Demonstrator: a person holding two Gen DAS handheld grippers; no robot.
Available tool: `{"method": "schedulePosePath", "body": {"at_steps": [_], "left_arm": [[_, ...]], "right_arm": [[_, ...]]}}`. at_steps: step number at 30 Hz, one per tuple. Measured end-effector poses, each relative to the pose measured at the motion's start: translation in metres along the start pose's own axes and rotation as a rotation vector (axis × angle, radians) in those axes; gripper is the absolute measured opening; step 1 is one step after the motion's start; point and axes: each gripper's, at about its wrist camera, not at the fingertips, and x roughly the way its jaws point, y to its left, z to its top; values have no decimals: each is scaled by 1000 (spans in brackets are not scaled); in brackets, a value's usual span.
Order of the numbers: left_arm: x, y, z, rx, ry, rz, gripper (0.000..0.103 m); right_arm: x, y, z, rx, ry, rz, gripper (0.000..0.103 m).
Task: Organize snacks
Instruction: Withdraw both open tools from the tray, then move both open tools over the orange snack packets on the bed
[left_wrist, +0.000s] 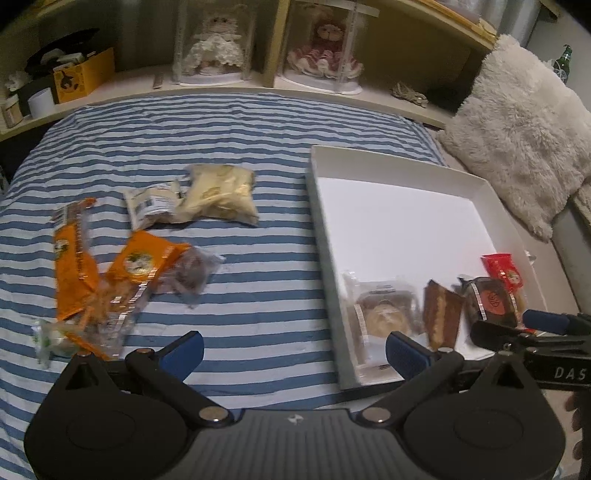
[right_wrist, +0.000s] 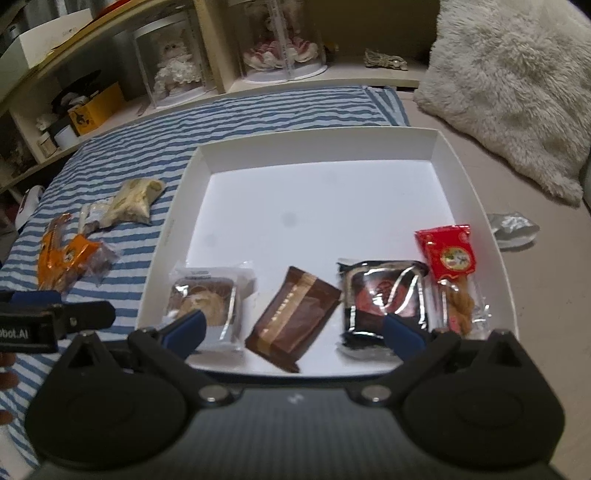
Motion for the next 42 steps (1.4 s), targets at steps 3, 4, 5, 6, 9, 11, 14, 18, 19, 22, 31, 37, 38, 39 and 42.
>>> {"method": "schedulePosePath", "body": {"at_steps": [3,4,5,6,9,11,14,18,19,22,31,37,38,39,42], "left_arm": [[-4,14,-1,-6,0,11,103],[-5,20,-2,-10,-1,10,103],[-7,25,-3,-14,0,8,103],[-8,31,-4,-21,0,10,103],[-13,47,-7,-31,-1,29,103],[-18,60,-9,-32,-6,47,103],[-24,77,-11,-48,-10,69,103],[-31,99,-13,-76,-20,90,103],[-32,104,-13,-80,-23,93,103],[-34,120,-15,-105,-29,101,103],[-34,169,-17,-239,-111,108,103],[-26,203,-14,-368,-156,132,103],[-25,208,-13,-387,-157,139,103],[-24,212,-13,-403,-153,144,103],[-20,224,-13,-449,-134,145,103]], "right_arm": [[-1,10,1,-10,-3,2,102],[-1,13,1,-17,-4,-4,102],[-1,17,1,-23,-6,-10,102],[0,20,1,-26,-6,-14,102],[1,28,2,-17,-14,-17,102],[2,35,2,-18,-22,-18,102],[5,47,2,-38,-38,-27,102],[10,64,2,-44,-52,-5,102],[10,67,2,-46,-56,4,102],[12,79,-1,-66,-69,24,102],[23,119,-7,-154,-111,91,102],[30,148,-10,-200,-168,175,102],[32,154,-11,-199,-175,185,102],[34,160,-12,-199,-182,195,102],[43,178,-14,-192,-179,226,102]]}}
